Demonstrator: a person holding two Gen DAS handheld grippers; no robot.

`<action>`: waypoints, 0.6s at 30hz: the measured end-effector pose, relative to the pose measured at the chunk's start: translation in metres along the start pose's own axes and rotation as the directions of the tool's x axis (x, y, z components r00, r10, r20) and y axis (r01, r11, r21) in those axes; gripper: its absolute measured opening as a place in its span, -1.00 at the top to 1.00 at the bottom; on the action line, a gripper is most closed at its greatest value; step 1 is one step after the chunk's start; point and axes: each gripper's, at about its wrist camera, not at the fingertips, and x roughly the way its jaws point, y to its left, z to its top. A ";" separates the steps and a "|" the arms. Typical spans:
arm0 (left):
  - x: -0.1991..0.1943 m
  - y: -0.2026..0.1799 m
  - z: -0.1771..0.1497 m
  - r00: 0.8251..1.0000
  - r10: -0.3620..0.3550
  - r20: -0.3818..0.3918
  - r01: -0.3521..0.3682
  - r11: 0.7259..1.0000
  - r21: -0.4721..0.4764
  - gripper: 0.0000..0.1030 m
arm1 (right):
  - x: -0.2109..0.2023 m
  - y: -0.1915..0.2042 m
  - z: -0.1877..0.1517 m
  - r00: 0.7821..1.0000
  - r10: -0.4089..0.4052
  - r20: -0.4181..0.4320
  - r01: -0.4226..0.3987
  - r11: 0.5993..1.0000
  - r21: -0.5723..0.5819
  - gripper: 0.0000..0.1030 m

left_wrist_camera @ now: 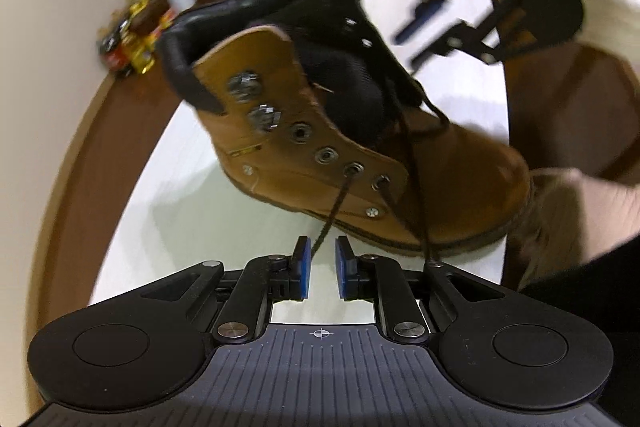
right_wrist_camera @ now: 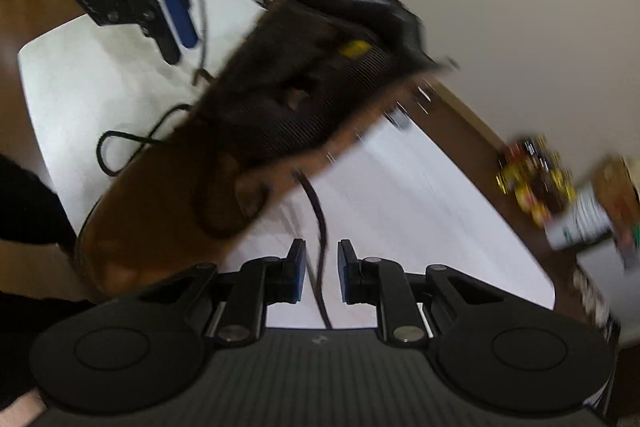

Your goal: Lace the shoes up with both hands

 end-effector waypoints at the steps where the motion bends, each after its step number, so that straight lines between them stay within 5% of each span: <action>1: 0.002 -0.002 0.000 1.000 -0.003 0.003 0.003 1.000 0.004 0.72 | 0.001 0.003 0.002 1.000 0.005 0.015 -0.005 1.000 -0.029 0.65; 4: 0.009 -0.007 0.001 1.000 -0.006 0.015 0.006 1.000 0.014 0.72 | 0.008 0.006 0.006 1.000 0.002 0.024 0.000 0.996 -0.089 0.68; 6: 0.015 -0.009 0.003 1.000 -0.003 0.024 0.003 1.000 0.024 0.72 | 0.009 0.003 0.006 1.000 0.019 0.019 -0.018 0.997 -0.081 0.93; 8: 0.016 -0.011 0.005 0.999 0.006 0.040 -0.008 0.999 0.034 0.72 | 0.009 -0.011 -0.002 0.999 0.047 -0.003 -0.047 0.999 0.017 0.94; 11: 0.018 -0.014 0.008 0.997 0.022 0.068 -0.026 0.998 0.053 0.71 | 0.012 -0.030 -0.028 0.993 -0.023 -0.117 0.038 0.991 0.129 0.94; 15: 0.032 -0.018 0.012 0.998 0.032 0.049 -0.036 0.994 0.100 0.71 | 0.021 -0.055 -0.068 0.925 -0.150 -0.349 0.226 0.955 0.190 0.94; 16: 0.034 -0.018 0.012 0.999 0.033 0.035 -0.037 0.993 0.108 0.73 | 0.024 -0.066 -0.086 0.869 -0.196 -0.455 0.314 0.928 0.202 0.94; 18: 0.038 -0.017 0.012 1.000 0.009 0.016 -0.010 0.995 0.099 0.87 | 0.024 -0.073 -0.101 0.822 -0.207 -0.530 0.370 0.902 0.223 0.94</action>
